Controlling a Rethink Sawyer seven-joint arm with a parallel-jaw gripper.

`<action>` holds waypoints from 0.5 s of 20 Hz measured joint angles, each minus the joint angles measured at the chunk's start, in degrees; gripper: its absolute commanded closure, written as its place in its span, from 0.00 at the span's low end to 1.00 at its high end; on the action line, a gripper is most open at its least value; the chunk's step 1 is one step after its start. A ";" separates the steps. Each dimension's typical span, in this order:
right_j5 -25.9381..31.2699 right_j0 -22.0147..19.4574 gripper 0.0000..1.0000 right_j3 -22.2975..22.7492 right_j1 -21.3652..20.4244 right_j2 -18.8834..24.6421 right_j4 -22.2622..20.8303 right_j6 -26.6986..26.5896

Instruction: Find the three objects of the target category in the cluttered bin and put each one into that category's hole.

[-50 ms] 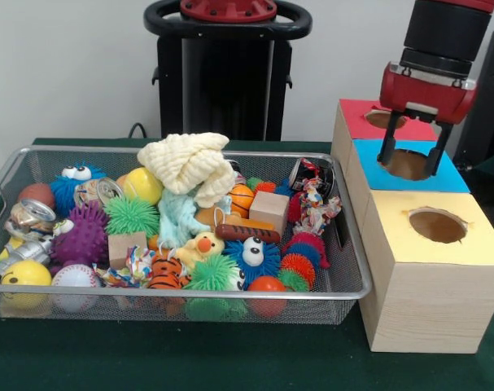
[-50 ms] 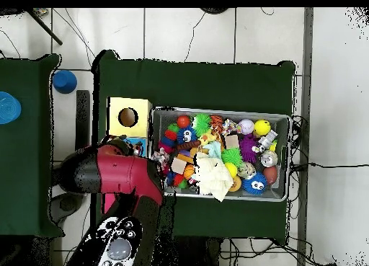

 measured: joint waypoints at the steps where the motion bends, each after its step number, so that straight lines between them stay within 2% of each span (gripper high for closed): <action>1: 0.00 -0.10 0.00 0.16 -0.10 0.00 0.00 0.00; 5: 0.00 -2.24 0.00 1.36 -1.23 0.65 -0.02 0.00; 8: -0.01 -5.89 0.00 2.37 -2.50 2.30 -0.11 -0.01; 10: -0.01 -10.51 0.00 3.80 -4.29 4.58 -1.13 -0.01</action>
